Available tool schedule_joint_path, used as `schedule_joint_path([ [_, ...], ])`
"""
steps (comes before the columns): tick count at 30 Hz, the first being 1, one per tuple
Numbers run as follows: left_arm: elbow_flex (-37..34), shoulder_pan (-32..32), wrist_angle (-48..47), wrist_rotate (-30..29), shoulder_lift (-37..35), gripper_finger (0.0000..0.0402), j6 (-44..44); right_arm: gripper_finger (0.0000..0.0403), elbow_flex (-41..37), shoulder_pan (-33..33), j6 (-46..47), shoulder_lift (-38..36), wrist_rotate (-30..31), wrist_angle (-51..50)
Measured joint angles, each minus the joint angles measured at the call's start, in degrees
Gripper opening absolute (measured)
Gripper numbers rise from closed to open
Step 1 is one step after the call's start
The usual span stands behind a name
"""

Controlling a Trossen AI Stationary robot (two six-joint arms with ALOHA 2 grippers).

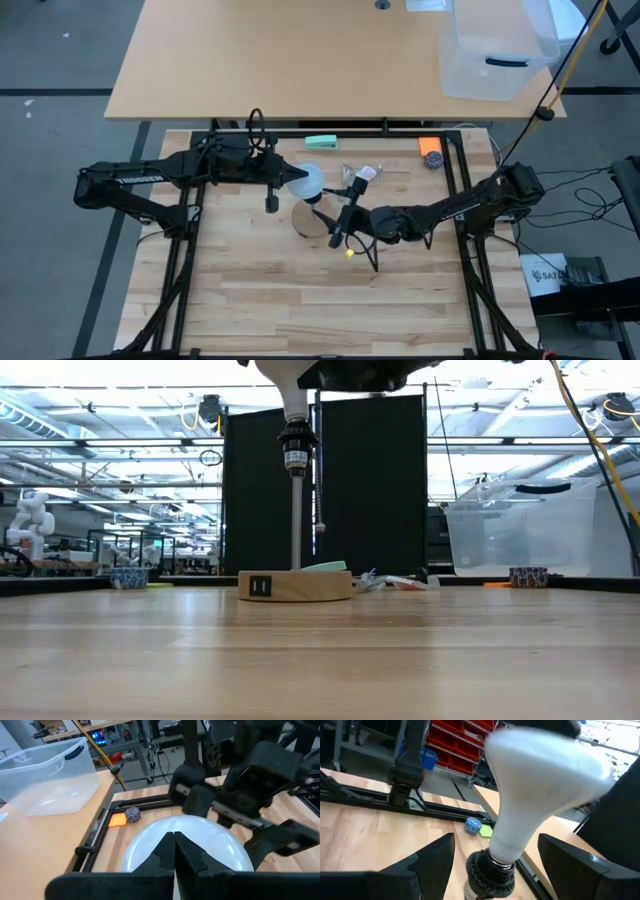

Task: Screw lightbulb
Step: Insert the lightbulb into the lamp socket

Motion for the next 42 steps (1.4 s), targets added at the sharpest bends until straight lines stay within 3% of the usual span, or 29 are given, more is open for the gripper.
schedule_joint_path([
  [7,0.07,-0.02,3.62,0.47,3.15,0.0000,-1.11,0.0274,0.00,3.49,-3.99,-2.15,-0.05,4.61],
  [23,0.09,-0.04,5.11,0.52,4.85,0.0000,-0.97,0.0203,0.00,3.71,-5.38,-2.18,0.08,6.77],
  [28,0.09,-0.04,4.84,0.50,4.85,0.0000,-0.31,0.0146,0.00,4.28,-1.48,-2.18,0.05,0.17],
  [34,0.07,-0.04,4.48,0.46,4.85,0.0000,0.14,0.0019,-0.02,3.17,2.20,-2.13,2.39,-3.20],
  [42,0.07,-0.04,4.49,0.39,4.85,0.0000,0.26,0.0002,-0.02,0.01,6.05,-1.94,11.52,-2.56],
])
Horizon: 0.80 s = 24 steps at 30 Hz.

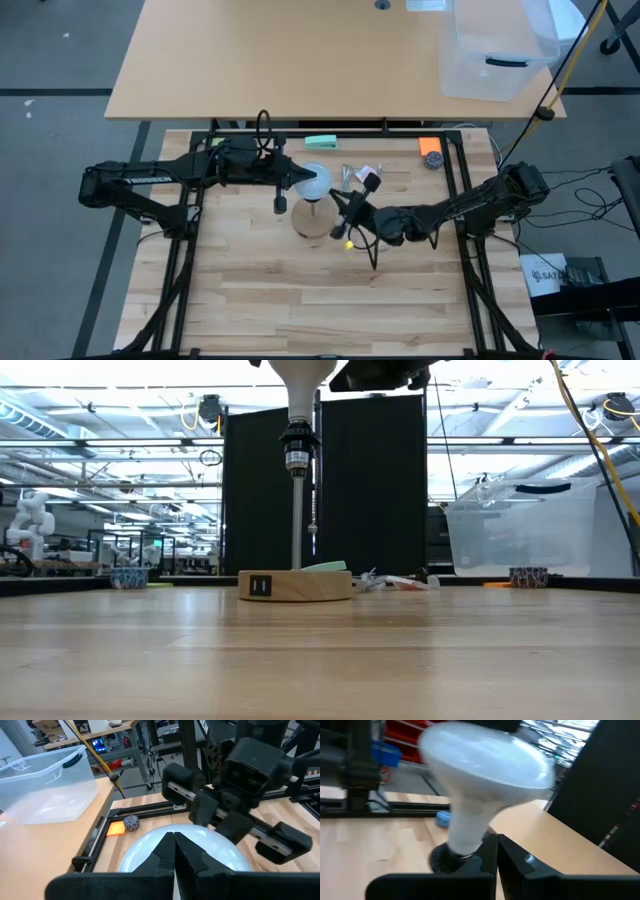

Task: Screw lightbulb
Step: Insert the lightbulb into the lamp socket

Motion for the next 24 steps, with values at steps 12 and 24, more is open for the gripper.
schedule_joint_path([
  [12,0.00,0.00,0.00,-2.83,0.00,0.0000,0.32,0.0001,0.00,-0.89,-2.30,0.01,0.78,2.27],
  [24,0.02,-0.02,-0.21,-5.30,0.00,0.0000,1.56,0.0000,0.00,-0.52,-5.07,0.03,0.64,4.87],
])
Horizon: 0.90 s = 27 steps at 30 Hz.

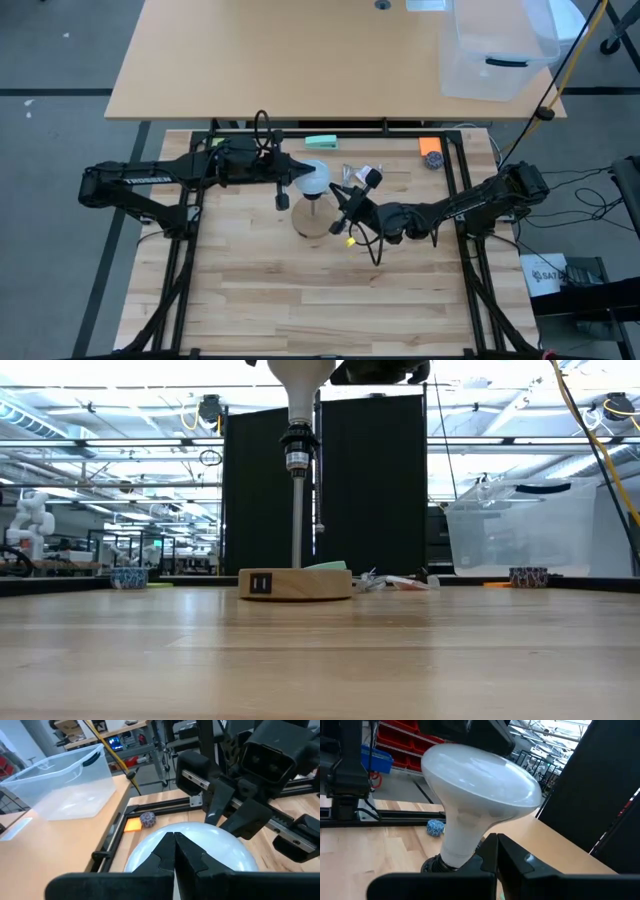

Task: Screw lightbulb
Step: Insert the lightbulb into the lamp socket

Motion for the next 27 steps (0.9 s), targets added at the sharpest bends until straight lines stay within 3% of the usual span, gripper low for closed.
schedule_joint_path([
  [6,0.02,0.04,0.19,-3.90,0.00,0.0000,1.02,0.0000,0.00,0.03,0.02,0.00,-0.02,-0.02],
  [27,-0.15,-2.02,-1.12,-3.70,-2.12,0.0002,1.62,0.0000,0.00,0.29,0.15,0.00,0.02,-0.52],
])
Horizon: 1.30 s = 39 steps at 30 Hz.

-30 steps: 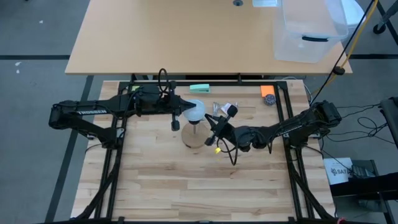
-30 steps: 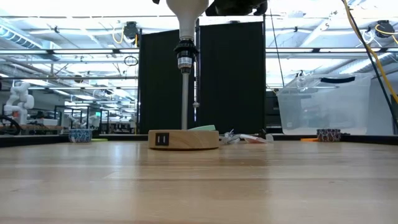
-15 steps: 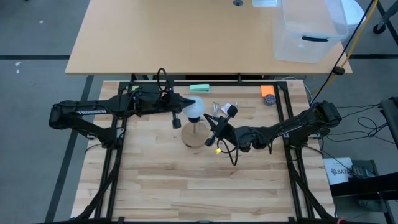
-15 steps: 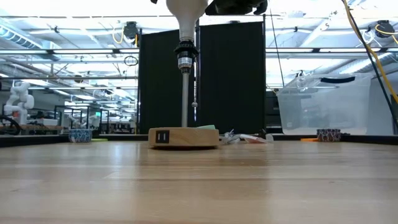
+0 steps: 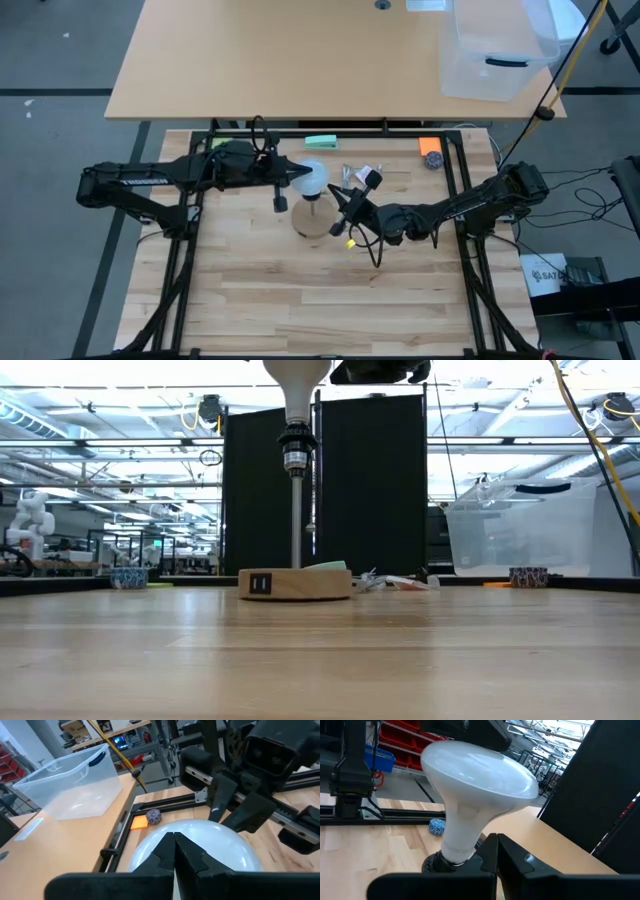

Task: Screw lightbulb
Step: Insert the lightbulb into the lamp socket

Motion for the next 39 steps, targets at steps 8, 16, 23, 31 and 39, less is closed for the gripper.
schedule_joint_path([
  [8,0.02,-0.25,-0.66,0.04,-0.04,0.0005,-0.38,0.0000,-0.02,0.91,0.28,0.00,-0.34,0.01],
  [16,0.04,-0.25,-0.72,0.09,-0.17,0.0005,-0.44,0.0000,-0.02,0.93,0.06,0.00,-0.14,0.00],
  [23,0.07,-0.25,-0.85,0.15,-0.20,0.0006,-1.46,0.0000,-0.04,-3.28,0.61,0.00,-0.17,1.16],
  [31,0.07,-0.25,-0.85,0.46,-0.22,0.0006,-1.48,0.0000,-0.04,-4.68,-4.51,0.04,-0.61,7.76],
  [39,0.09,-0.25,-0.90,0.48,-0.22,0.0006,-1.72,0.0000,-0.04,-3.89,-6.84,0.04,-3.47,9.29],
])
